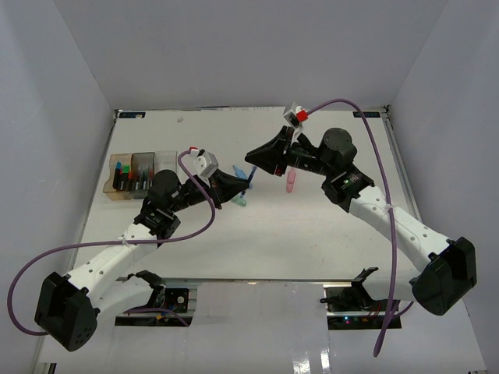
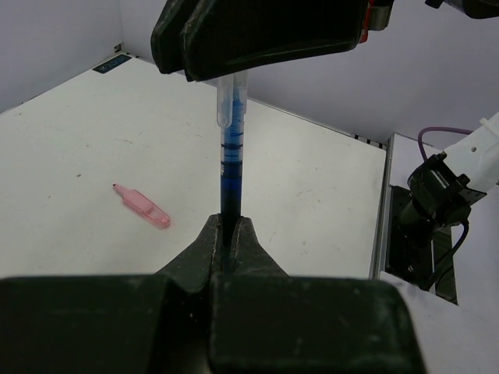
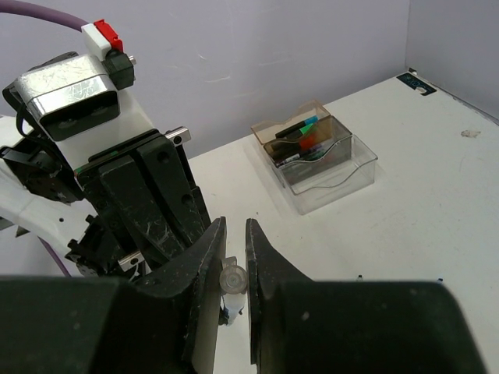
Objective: Sort the stationery into containers
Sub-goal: Close the pen cap on the pen.
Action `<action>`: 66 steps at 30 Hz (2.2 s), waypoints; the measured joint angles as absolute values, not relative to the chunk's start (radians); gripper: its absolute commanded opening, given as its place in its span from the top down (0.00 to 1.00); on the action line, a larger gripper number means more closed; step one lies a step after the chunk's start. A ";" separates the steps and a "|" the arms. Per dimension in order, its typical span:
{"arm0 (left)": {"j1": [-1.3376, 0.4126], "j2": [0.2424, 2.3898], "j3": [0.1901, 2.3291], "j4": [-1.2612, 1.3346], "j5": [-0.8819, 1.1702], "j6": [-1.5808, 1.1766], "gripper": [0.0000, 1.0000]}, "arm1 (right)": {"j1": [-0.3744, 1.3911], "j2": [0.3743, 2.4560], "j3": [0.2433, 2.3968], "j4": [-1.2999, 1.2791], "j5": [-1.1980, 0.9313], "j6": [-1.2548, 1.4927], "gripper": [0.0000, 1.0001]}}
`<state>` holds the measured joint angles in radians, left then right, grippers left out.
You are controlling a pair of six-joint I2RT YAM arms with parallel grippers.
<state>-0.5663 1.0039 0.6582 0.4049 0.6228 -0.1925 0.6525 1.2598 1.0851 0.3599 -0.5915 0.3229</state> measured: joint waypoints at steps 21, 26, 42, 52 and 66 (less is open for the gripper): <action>-0.566 0.989 0.628 0.421 0.622 -0.205 1.00 | 0.659 1.265 1.066 0.361 -0.606 0.321 0.92; -0.566 0.989 0.620 0.418 0.622 -0.210 1.00 | 0.660 1.288 1.089 0.323 -0.632 0.296 0.92; -0.566 1.005 0.620 0.430 0.632 -0.210 1.00 | 0.661 1.311 1.163 0.178 -0.654 0.220 0.91; -0.566 1.012 0.616 0.459 0.646 -0.210 1.00 | 0.662 1.297 1.164 0.173 -0.633 0.217 0.76; -0.566 1.029 0.616 0.517 0.664 -0.211 1.00 | 0.662 1.291 1.164 0.164 -0.627 0.218 0.59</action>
